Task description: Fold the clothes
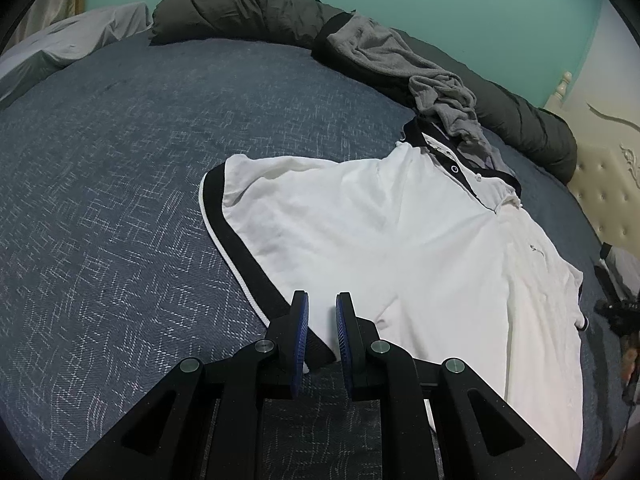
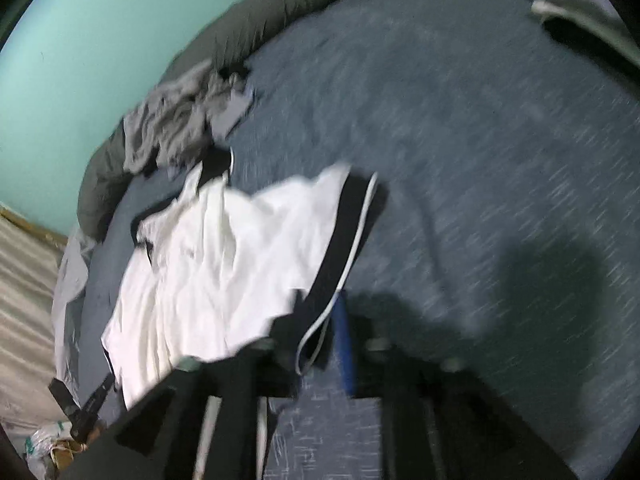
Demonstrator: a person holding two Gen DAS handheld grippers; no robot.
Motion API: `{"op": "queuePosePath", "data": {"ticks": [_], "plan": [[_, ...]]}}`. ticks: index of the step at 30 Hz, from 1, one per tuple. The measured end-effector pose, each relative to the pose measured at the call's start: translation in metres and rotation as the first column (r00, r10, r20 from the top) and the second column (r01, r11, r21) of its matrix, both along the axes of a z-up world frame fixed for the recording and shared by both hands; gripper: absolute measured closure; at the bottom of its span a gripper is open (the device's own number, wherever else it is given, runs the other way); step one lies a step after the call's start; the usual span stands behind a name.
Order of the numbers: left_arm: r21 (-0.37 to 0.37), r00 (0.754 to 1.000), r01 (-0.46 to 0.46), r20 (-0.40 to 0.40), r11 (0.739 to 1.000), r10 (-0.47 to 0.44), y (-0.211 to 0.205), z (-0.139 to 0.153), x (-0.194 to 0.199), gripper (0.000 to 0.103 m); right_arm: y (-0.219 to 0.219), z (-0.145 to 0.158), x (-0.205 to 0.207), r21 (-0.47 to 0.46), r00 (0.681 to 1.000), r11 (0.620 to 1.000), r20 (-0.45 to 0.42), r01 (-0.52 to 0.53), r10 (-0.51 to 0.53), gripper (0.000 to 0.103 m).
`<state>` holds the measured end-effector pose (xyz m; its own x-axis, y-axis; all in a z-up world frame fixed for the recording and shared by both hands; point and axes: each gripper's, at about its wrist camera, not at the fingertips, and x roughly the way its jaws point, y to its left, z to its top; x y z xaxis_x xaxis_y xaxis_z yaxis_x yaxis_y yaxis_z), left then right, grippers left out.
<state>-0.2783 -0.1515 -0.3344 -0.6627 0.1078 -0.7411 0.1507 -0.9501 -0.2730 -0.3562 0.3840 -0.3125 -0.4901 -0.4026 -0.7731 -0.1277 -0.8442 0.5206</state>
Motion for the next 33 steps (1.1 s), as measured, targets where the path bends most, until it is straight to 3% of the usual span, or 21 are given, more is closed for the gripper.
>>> {"op": "queuePosePath", "data": {"ticks": [5, 8, 11, 14, 26, 33], "plan": [[0.004, 1.000, -0.005, -0.002, 1.000, 0.005, -0.001, 0.001, 0.000, 0.088, -0.011, -0.020, 0.000, -0.041, 0.999, 0.999, 0.030, 0.019, -0.018, 0.059], [0.008, 1.000, -0.007, -0.002, 1.000, 0.007, -0.002, 0.001, 0.000, 0.088, -0.016, -0.019, 0.004, -0.007, 1.000, 1.000, 0.029, 0.005, -0.005, 0.060], [0.010, 1.000, -0.008, -0.003, 1.000, 0.008, -0.003, 0.001, 0.001, 0.088, -0.025, -0.020, 0.003, 0.048, 0.999, 0.999, 0.034, -0.021, 0.020, 0.089], [0.011, 1.000, -0.007, -0.001, 1.000, 0.007, -0.005, 0.001, 0.001, 0.088, -0.022, -0.011, 0.002, 0.081, 1.000, 0.997, 0.011, -0.009, 0.008, 0.100], [0.020, 1.000, -0.019, 0.006, 1.000, 0.019, -0.010, -0.001, 0.001, 0.088, 0.029, 0.034, -0.013, 0.171, 0.992, 0.979, -0.085, 0.111, -0.098, 0.101], [0.019, 1.000, -0.028, 0.011, 0.999, 0.028, -0.015, -0.003, 0.000, 0.088, 0.049, 0.017, -0.022, 0.232, 0.984, 0.957, -0.028, 0.176, -0.174, 0.101]]}}
